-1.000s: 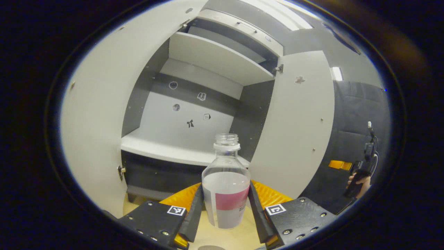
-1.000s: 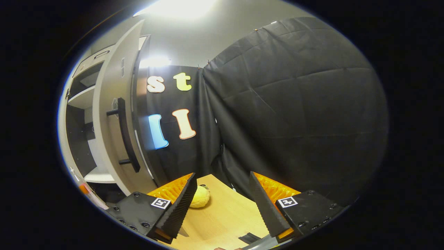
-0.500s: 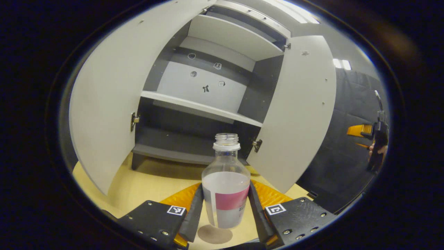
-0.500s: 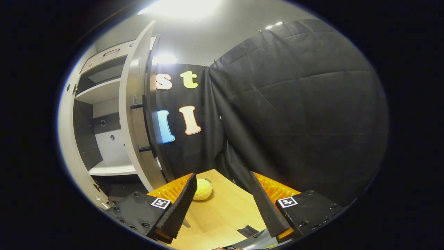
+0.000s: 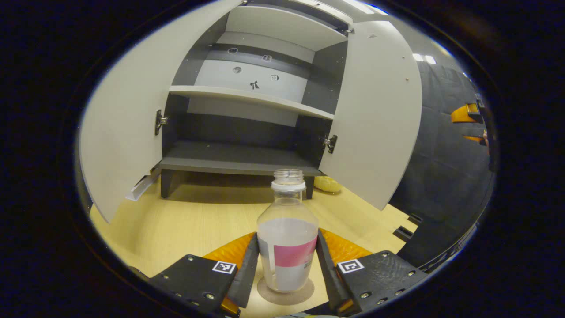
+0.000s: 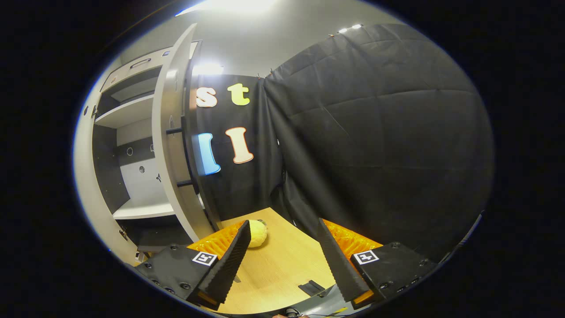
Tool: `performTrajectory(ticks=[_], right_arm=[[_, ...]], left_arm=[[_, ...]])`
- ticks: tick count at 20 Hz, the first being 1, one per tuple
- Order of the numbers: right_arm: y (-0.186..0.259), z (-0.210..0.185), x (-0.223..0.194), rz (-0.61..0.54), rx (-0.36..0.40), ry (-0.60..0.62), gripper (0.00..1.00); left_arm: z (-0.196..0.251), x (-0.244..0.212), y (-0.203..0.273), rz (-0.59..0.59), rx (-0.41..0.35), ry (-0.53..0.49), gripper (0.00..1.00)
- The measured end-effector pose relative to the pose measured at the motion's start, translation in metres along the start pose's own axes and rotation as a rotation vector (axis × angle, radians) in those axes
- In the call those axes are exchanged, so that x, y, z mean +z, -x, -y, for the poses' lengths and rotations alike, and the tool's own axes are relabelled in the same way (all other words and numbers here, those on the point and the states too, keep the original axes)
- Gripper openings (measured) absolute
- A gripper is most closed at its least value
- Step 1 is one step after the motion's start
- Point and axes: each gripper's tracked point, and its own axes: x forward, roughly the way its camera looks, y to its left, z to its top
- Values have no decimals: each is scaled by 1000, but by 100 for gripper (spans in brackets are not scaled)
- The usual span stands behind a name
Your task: Grasp the bottle in the cabinet with the left hand and place it on the coaster, then close the right door with the right hand and the left door with the left hand.
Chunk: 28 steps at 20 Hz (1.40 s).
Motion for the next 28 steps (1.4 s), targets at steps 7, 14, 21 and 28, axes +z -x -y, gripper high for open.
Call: performTrajectory(ticks=[7, 14, 21, 28], right_arm=[[-13, 11, 20, 32, -41, -32, 92], [-45, 10, 37, 56, -58, -51, 92], [-52, 5, 38, 79, -35, -52, 96], [-69, -3, 54, 135, 4, 3, 92]], left_arm=[[4, -24, -3, -37, 11, -108, 70], [8, -41, 15, -89, 11, -112, 74], [12, -44, 30, -117, 7, -111, 100], [5, -16, 92, -92, 67, -134, 95]])
